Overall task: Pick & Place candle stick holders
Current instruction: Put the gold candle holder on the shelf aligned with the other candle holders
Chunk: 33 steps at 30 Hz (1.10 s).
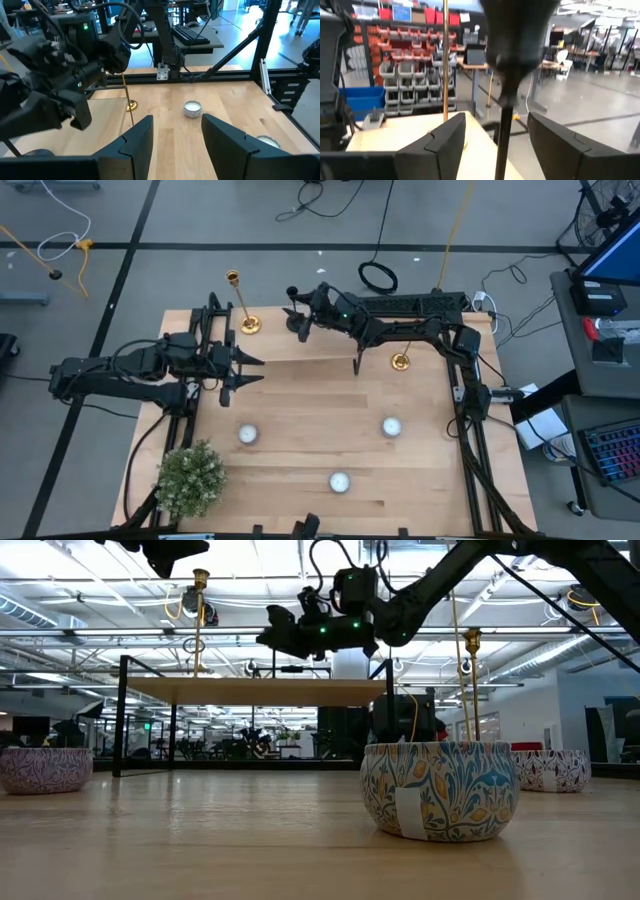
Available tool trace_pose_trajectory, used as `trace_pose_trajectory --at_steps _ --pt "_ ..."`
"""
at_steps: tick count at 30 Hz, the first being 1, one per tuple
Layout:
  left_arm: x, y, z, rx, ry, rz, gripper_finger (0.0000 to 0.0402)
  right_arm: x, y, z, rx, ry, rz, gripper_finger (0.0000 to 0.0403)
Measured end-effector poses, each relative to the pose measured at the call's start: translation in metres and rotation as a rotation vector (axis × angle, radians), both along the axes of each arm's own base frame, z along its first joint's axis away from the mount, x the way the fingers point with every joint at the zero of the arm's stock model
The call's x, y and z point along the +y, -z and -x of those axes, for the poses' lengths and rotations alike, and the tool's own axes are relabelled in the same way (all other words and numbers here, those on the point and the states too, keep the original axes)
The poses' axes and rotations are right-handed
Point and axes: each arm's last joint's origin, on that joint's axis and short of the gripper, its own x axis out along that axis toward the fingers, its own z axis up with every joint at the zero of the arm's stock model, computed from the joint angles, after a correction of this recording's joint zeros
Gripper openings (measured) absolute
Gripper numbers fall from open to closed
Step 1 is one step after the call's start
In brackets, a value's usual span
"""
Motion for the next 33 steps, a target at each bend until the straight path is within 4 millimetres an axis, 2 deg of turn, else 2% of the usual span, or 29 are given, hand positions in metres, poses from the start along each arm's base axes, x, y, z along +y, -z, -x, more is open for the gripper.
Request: trace_pose_trajectory --at_steps 9,18,25,33 --pt "0.0 0.0 0.0 0.003 0.0 0.003 0.0175 0.0 0.003 0.0 0.027 -0.004 -0.052 0.0231" --pt "0.0 0.001 0.0 0.006 0.0 0.002 0.0175 0.012 -0.027 0.017 0.168 -0.009 -0.061 0.022" --pt "0.0 0.001 0.0 0.006 0.001 0.001 0.0175 0.038 -0.05 0.045 0.417 -0.04 -0.158 0.0217" --pt "0.0 0.001 0.0 0.006 0.003 -0.009 0.0175 0.089 -0.071 0.071 0.616 -0.144 -0.175 0.0216"
